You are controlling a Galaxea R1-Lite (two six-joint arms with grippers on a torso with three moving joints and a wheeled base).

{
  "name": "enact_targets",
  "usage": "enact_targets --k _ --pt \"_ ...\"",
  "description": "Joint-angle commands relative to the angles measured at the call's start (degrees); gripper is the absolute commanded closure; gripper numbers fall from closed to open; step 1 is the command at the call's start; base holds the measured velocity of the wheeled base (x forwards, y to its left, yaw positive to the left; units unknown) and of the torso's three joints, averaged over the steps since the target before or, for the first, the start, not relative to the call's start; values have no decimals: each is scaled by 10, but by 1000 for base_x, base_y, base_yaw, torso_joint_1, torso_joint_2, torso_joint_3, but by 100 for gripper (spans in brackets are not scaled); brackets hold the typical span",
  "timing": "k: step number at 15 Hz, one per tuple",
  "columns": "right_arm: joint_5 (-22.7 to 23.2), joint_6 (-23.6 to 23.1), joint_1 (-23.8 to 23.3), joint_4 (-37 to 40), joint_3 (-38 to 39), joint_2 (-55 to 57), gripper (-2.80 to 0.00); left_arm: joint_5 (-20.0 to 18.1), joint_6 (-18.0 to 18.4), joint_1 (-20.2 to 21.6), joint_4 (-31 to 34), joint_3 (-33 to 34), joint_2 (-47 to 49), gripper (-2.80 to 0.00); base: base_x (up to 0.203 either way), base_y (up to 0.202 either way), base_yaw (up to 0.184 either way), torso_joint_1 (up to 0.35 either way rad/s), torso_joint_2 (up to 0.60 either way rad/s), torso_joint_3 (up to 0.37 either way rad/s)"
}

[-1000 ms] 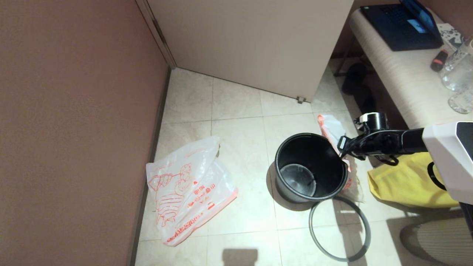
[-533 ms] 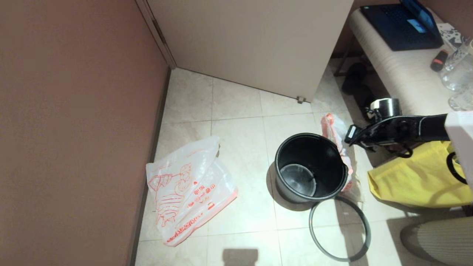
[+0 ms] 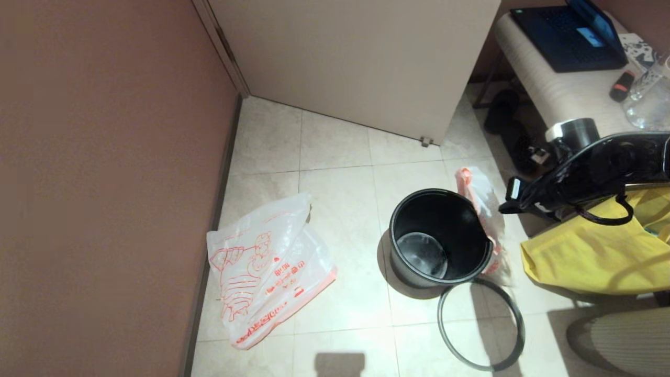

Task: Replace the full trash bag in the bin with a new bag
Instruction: Pick up a new trash bag

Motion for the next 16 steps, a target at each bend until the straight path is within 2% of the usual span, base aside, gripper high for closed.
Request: enact_targets --k 1,3,8,11,12,14,15,16 --pt "27 0 26 14 4 -5 0 0 0 0 0 0 1 0 0 0 0 0 0 0" --pt "45 -2 31 12 -6 25 0 -1 0 0 0 0 1 0 0 0 0 0 0 0" --pt "53 -4 36 11 -89 107 0 -1 0 0 0 0 1 0 0 0 0 0 0 0" --pt "61 -5 44 5 -88 113 0 0 0 0 0 0 1 0 0 0 0 0 0 0" --pt "59 -2 42 -32 -89 119 0 0 0 0 0 0 1 0 0 0 0 0 0 0" --pt "48 14 33 -190 -83 133 0 -1 0 0 0 0 1 0 0 0 0 0 0 0" --pt "41 23 28 -245 -82 141 0 -1 0 0 0 0 1 0 0 0 0 0 0 0" --pt "36 27 25 -261 -84 154 0 0 0 0 0 0 1 0 0 0 0 0 0 0"
